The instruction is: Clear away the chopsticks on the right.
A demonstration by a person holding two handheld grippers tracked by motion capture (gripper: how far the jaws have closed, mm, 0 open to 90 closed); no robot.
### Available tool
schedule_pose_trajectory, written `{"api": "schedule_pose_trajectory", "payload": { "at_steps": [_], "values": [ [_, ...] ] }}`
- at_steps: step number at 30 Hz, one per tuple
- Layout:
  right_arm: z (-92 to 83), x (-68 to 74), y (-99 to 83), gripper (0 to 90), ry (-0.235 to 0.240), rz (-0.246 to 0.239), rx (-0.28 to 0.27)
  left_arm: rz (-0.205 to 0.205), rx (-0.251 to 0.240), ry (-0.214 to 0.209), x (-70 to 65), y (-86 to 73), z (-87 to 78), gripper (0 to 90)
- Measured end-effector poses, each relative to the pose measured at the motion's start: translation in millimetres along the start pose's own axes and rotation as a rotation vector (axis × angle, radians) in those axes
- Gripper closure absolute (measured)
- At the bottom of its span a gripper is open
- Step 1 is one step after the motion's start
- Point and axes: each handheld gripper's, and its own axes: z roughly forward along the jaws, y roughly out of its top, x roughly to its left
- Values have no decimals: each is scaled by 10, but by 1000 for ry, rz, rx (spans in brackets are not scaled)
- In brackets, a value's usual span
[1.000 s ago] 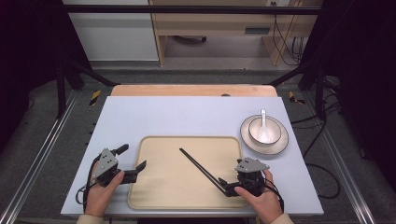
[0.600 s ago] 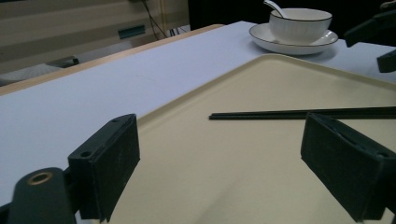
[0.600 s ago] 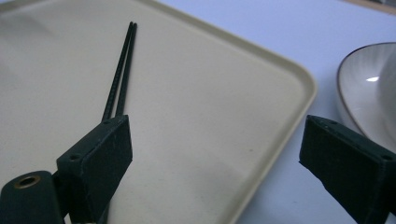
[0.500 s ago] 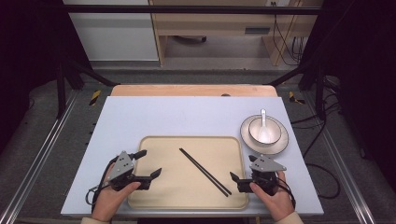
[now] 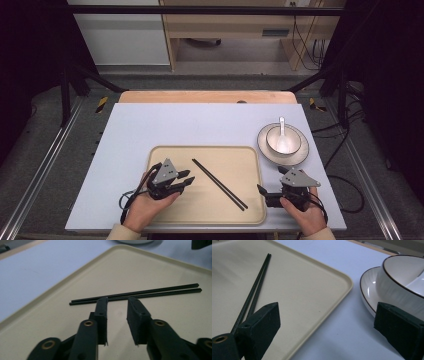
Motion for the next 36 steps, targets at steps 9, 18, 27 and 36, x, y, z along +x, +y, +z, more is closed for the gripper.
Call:
{"api": "schedule_pose_trajectory", "payload": {
  "at_steps": [9, 18, 27, 36],
  "values": [
    [-156, -124, -57, 69, -27, 18, -30, -17, 100, -3, -4, 93, 248, 898],
    [-235, -203, -112, 82, -67, 38, -84, -23, 167, 16, -14, 117, 434, 899],
    [-245, -244, -118, 96, -65, 75, -114, -36, 183, 21, 3, 125, 550, 899],
    [-234, -239, -111, 106, -38, 88, -121, -52, 181, 37, 44, 143, 702, 899]
  ]
}}
